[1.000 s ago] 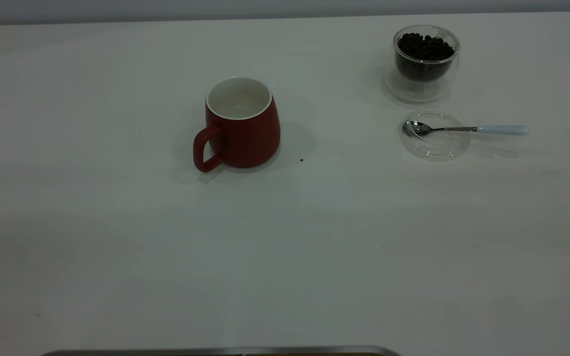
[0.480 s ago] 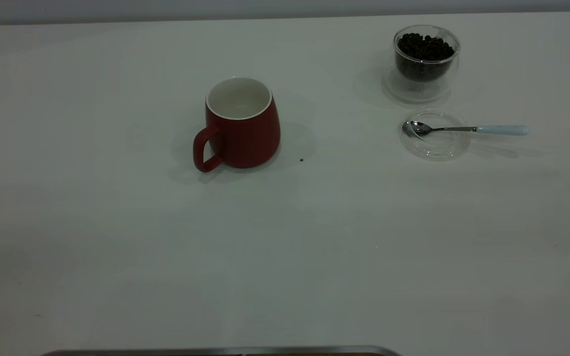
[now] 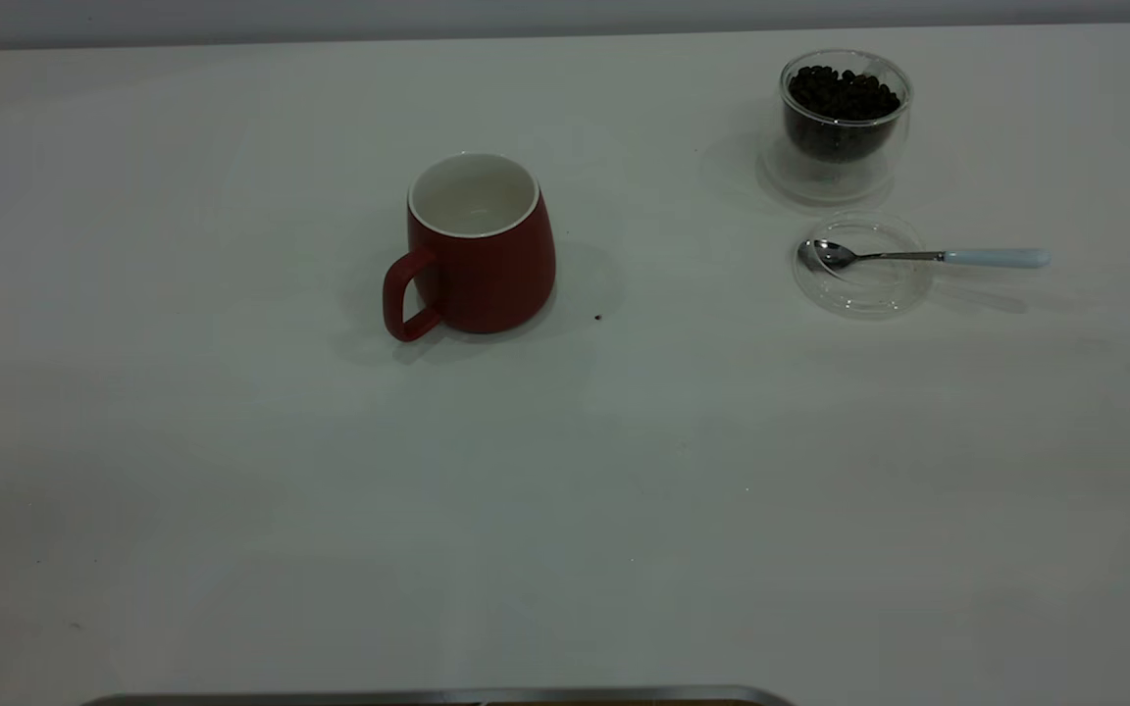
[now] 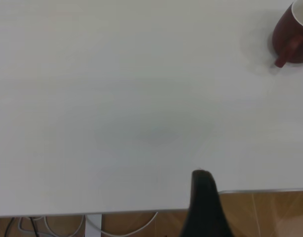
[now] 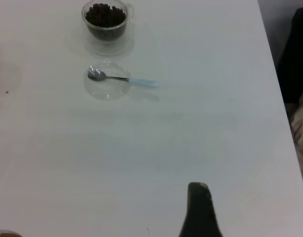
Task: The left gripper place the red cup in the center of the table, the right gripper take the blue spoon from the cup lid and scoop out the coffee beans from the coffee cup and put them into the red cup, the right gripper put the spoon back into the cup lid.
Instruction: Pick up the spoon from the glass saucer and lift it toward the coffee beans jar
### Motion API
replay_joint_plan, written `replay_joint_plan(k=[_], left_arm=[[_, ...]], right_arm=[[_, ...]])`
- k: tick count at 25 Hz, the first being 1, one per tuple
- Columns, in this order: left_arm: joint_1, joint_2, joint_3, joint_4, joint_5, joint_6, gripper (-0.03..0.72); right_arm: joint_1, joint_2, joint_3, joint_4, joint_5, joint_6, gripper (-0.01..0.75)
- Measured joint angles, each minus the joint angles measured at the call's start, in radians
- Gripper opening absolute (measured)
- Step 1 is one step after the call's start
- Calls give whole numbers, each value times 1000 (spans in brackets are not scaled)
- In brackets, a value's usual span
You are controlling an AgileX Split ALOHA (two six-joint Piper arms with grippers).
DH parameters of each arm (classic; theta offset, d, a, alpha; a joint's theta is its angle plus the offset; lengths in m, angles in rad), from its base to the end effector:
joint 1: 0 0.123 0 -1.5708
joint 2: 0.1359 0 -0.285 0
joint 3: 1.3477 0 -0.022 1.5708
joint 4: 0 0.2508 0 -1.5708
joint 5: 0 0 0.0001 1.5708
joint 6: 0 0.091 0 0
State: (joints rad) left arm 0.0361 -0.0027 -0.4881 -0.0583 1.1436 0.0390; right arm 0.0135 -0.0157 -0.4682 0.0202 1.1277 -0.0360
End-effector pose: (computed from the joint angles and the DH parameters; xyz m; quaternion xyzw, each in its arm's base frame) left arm -0.0076 -0.0051 0.2676 0.0035 0.8760 -0.0110 0.4822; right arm -0.0067 0.0016 0.2631 -0.0223 0.8738 0.0046 0.4857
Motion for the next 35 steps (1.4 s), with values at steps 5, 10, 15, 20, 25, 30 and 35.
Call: replay_joint_plan(k=[5, 10, 15, 20, 25, 30, 35], left_arm=[[0, -13, 0, 0, 0, 0, 591], [0, -17, 0, 0, 1, 0, 591], [0, -17, 0, 0, 1, 0, 591], [0, -17, 0, 0, 1, 0, 589], [0, -17, 0, 0, 1, 0, 589], [0, -17, 0, 0, 1, 0, 589], [0, -17, 0, 0, 1, 0, 589]], right_arm=[[16, 0, 0, 19, 0, 2, 586], [16, 0, 0, 21, 0, 2, 586], [16, 0, 0, 20, -1, 2, 586], [16, 37, -26, 23, -58, 36, 586], [16, 303, -34, 24, -268, 55, 586], [16, 659, -34, 85, -567, 54, 586], [16, 1062, -34, 213, -825, -16, 586]])
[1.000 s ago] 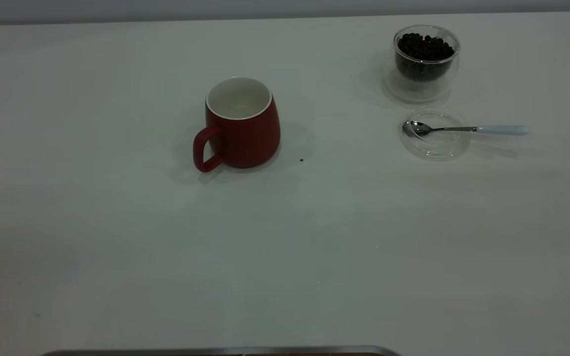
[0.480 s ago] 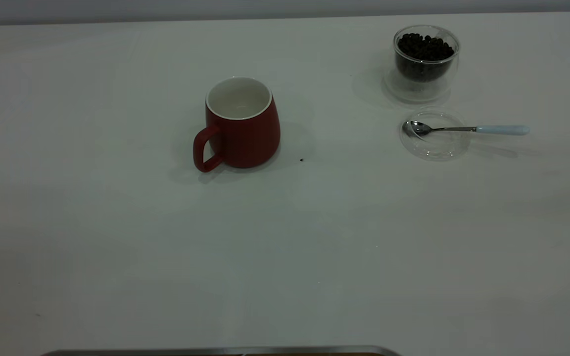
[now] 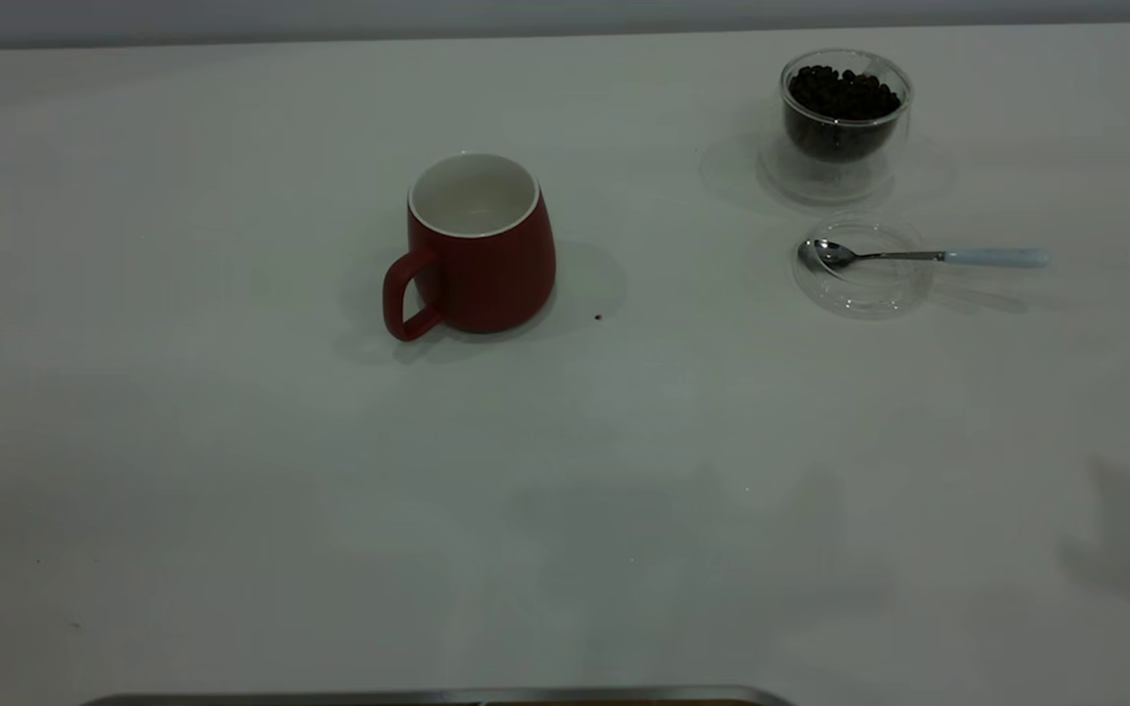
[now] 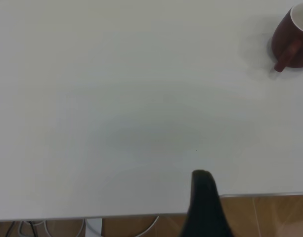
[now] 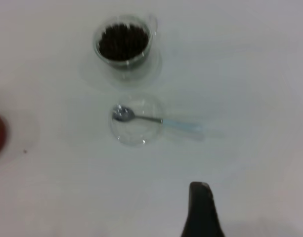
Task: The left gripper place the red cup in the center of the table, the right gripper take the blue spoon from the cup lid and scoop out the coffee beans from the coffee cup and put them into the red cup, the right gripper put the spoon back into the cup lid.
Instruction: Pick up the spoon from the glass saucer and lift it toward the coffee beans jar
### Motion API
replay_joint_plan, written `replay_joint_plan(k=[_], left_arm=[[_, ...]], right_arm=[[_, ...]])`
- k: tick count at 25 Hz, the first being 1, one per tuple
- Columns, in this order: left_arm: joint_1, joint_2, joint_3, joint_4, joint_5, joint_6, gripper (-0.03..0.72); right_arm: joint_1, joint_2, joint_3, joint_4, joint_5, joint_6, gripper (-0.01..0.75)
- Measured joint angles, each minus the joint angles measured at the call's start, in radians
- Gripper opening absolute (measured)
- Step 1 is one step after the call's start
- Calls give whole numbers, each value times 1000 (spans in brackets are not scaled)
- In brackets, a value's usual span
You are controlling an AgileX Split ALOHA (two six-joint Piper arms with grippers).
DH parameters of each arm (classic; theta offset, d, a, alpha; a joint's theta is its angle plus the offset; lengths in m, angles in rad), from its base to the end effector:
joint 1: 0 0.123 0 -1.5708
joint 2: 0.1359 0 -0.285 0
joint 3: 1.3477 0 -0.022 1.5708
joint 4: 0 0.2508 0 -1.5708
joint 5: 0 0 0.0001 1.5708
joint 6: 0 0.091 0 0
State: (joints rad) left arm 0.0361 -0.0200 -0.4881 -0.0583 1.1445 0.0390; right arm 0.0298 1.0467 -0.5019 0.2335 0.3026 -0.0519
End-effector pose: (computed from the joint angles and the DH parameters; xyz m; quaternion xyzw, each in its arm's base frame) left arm -0.0101 -0.0052 0.2673 0.0037 0.8720 -0.0107 0.4894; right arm 0.1928 0.0120 0.2336 0.0511 0.9156 0.0714 0.3924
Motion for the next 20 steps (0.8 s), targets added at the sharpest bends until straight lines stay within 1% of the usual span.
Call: replay_joint_plan(k=[3, 7, 12, 20], left_arm=[[0, 0, 0, 0, 0, 0, 589], [0, 0, 0, 0, 0, 0, 589], [0, 0, 0, 0, 0, 0, 589], [0, 0, 0, 0, -1, 0, 589]], right_arm=[[0, 209, -9, 81, -115, -70, 586], [0, 425, -71, 140, -165, -118, 586], [-6, 589, -199, 152, -148, -154, 584], [-99, 775, -360, 191, -63, -272, 518]])
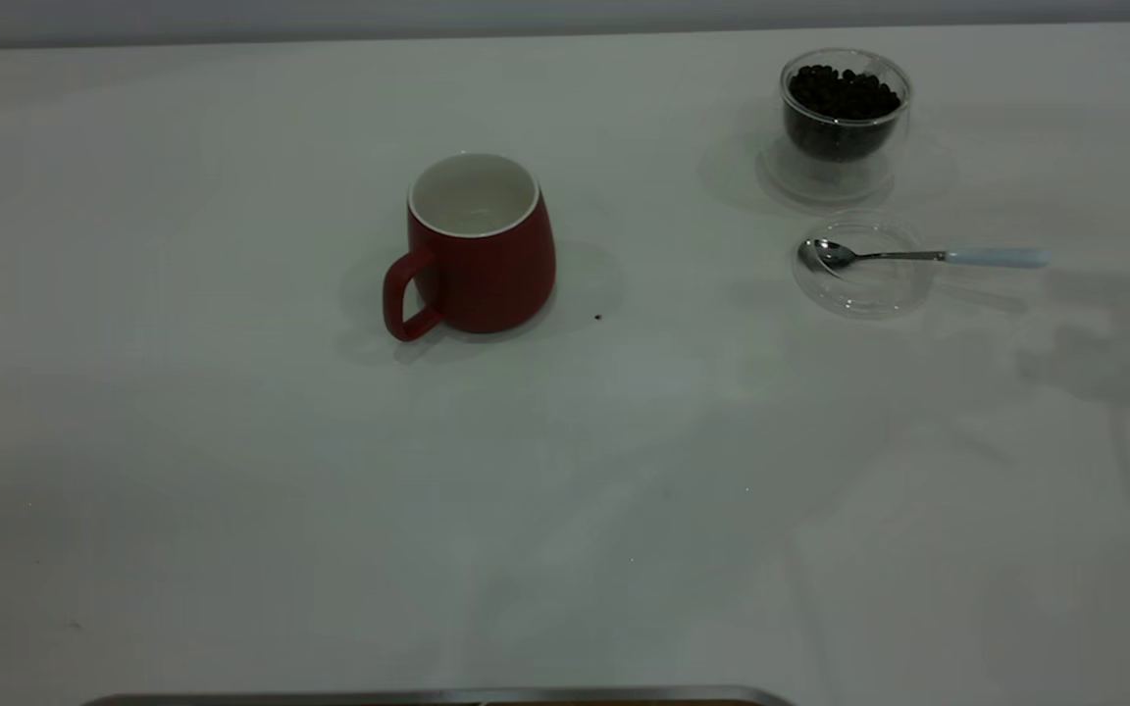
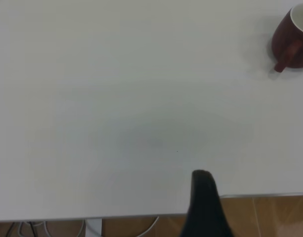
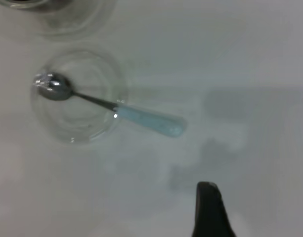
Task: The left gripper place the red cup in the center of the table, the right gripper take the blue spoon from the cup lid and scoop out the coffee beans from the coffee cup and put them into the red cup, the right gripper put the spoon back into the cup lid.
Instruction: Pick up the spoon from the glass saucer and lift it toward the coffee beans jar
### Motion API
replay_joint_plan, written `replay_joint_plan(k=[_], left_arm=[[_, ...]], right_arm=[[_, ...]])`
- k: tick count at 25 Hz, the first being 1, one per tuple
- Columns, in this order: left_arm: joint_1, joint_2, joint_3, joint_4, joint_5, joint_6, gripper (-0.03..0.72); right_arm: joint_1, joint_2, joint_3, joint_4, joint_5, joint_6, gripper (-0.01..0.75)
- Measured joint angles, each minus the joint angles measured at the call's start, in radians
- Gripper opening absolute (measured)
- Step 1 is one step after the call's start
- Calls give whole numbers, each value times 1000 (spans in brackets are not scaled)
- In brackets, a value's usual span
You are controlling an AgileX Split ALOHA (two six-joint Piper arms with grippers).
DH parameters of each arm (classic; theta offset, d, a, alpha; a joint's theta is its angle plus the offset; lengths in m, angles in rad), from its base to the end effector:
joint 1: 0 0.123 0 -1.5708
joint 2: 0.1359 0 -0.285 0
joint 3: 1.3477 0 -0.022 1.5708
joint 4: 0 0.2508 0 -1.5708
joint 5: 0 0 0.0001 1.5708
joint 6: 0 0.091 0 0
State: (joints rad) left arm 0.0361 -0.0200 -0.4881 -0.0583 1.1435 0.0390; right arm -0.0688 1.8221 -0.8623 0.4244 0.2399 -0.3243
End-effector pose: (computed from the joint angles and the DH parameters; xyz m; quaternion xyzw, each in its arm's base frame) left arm -0.0101 -0.0052 0.2674 0.0037 0.8717 -0.0107 0.4898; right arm 0.3272 -0.0136 0.1285 0.0650 0.9682 0.0500 0.2364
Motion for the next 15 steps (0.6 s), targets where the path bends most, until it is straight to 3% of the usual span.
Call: replay_joint_plan(k=[7, 11, 15], left_arm=[[0, 0, 0, 0, 0, -1, 589], [0, 0, 0, 0, 0, -1, 589], [0, 0, 0, 0, 0, -1, 589]], right_arm=[[-30, 201, -110, 243, 41, -237, 513], [-44, 349, -160, 626, 129, -557, 510], [-107, 442, -176, 1048, 302, -939, 509]])
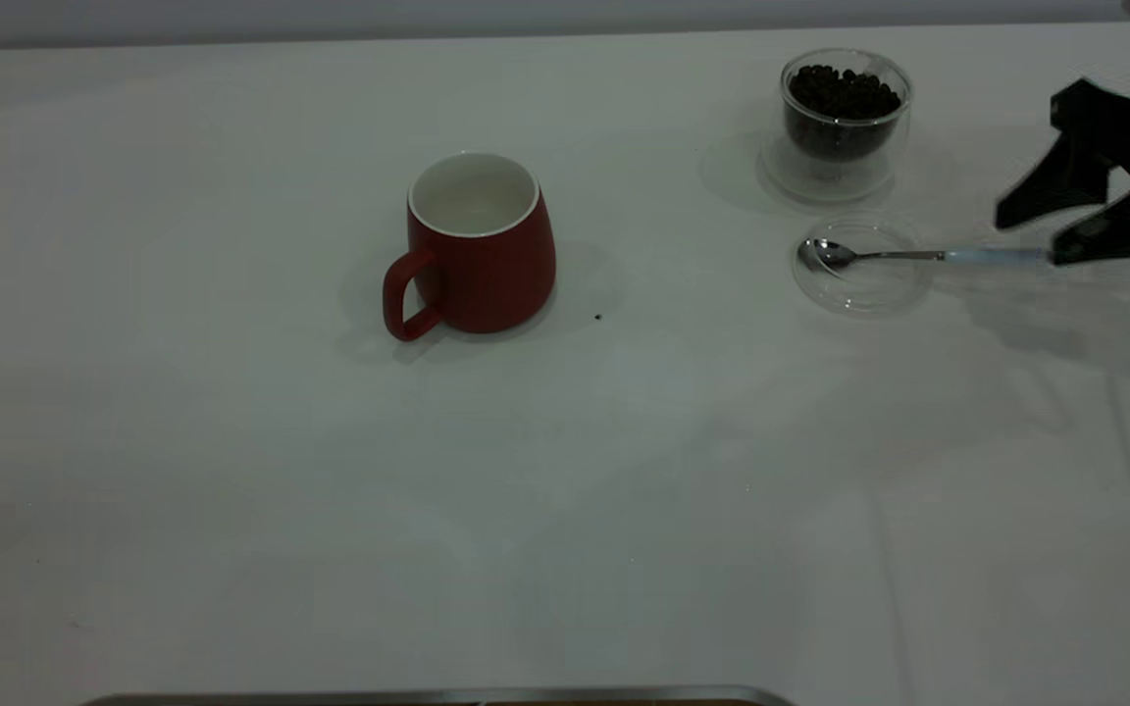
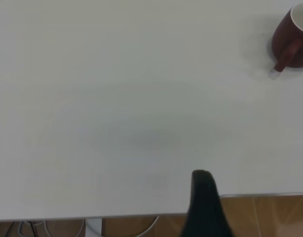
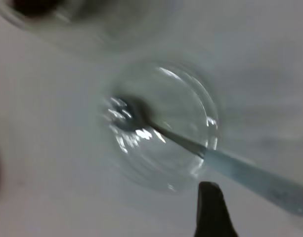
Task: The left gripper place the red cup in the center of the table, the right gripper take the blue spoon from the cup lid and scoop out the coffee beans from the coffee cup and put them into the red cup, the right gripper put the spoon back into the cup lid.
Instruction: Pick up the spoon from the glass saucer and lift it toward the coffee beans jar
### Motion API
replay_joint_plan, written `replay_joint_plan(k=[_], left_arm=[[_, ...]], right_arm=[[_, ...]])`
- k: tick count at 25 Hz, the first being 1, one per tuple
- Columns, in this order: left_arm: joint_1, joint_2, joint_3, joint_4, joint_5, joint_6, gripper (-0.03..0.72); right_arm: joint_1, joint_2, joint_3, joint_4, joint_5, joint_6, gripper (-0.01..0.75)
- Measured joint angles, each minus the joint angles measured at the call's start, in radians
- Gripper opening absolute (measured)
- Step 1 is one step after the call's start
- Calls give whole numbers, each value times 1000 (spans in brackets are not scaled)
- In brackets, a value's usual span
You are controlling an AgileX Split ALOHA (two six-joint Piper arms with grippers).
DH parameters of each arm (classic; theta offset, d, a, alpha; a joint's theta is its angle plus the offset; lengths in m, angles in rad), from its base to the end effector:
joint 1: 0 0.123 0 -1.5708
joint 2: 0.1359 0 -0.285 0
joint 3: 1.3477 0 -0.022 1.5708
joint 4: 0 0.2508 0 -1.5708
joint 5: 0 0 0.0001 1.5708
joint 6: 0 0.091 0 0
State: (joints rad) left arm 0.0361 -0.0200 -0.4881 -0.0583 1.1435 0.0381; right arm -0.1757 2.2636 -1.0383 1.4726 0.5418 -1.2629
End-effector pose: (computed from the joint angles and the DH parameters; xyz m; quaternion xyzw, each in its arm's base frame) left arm -0.0101 -0.0052 0.2674 0.0033 0.8717 -0.0109 0.4898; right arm 0.3663 -0.0175 0.0245 0.1252 0.9401 0.2631 0.1768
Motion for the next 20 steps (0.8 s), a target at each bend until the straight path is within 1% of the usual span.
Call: replay_joint_plan(k=[1, 4, 10, 13, 17, 20], left_arm=[[0, 0, 0, 0, 1, 0, 589], [0, 0, 0, 0, 1, 0, 589], [0, 0, 0, 0, 1, 0, 588], [0, 0, 0, 0, 1, 0, 588], [0, 0, 0, 0, 1, 0, 588], [0, 0, 0, 0, 1, 0, 587]], right_arm=[[-23, 8, 1, 63, 41, -64, 509], [-78, 8, 1, 101, 101, -109, 509], [-178, 9, 1, 57, 107, -117, 509], [-193, 31, 0, 54, 130, -164, 509], [-192, 85, -8, 67, 225, -213, 509], [-192, 126, -16, 124, 261, -264, 509]])
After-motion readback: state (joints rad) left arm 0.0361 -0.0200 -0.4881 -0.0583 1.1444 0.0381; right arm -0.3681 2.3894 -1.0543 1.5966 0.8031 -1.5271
